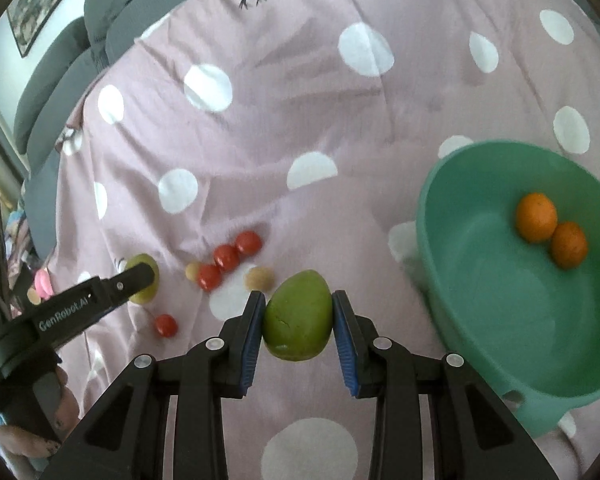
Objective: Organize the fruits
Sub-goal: 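Lift both held green fruits and carry them over the green bowl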
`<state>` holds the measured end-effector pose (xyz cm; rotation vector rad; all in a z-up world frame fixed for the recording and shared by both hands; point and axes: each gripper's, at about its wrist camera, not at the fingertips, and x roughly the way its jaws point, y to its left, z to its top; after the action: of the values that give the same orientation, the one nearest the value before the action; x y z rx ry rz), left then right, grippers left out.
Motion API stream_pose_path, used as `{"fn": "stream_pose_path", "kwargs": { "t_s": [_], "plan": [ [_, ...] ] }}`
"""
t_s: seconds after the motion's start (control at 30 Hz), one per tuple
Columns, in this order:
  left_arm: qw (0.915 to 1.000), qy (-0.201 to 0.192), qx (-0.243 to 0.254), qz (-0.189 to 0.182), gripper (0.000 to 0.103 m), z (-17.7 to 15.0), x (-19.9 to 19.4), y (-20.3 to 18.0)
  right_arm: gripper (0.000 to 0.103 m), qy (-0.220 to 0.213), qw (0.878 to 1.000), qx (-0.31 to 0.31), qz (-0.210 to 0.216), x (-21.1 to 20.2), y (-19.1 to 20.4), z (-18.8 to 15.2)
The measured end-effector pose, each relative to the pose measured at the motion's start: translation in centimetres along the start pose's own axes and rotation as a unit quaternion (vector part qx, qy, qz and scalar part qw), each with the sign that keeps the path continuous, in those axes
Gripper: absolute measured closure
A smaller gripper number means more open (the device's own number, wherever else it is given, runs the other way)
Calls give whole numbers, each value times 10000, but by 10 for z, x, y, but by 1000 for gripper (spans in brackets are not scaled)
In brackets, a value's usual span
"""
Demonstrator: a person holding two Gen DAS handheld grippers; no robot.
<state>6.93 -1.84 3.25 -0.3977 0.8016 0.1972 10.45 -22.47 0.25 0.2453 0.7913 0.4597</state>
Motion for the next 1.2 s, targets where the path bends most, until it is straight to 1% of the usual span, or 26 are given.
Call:
{"fn": "stream_pose_path", "kwargs": {
  "t_s": [0.1, 0.2, 0.37, 0.57, 0.83, 0.97, 1.2],
  "plan": [
    [9999, -95, 63, -13, 62, 0, -6, -5, 68, -87, 10000, 13, 13, -3, -2, 3],
    [9999, -127, -6, -95, 62, 1, -11, -4, 68, -74, 9999, 109, 104, -6, -7, 3],
    [9995, -241, 103, -160, 62, -1, -22, -14, 68, -135, 9988, 275, 375, -13, -16, 5],
    [9984, -292, 305, -367, 62, -4, -29, -32, 68, -323, 9983, 301, 378, -25, -20, 8],
    [9959, -351, 607, -579, 62, -9, -35, -60, 68, -698, 9964, 424, 238, -50, -36, 14],
    [9938, -346, 818, -664, 62, -13, -36, -76, 68, -859, 9951, 492, 72, -61, -46, 17],
    [9897, -344, 1162, -759, 62, -23, -35, -107, 68, -946, 9936, 581, -197, -71, -61, 20]
  ]
}}
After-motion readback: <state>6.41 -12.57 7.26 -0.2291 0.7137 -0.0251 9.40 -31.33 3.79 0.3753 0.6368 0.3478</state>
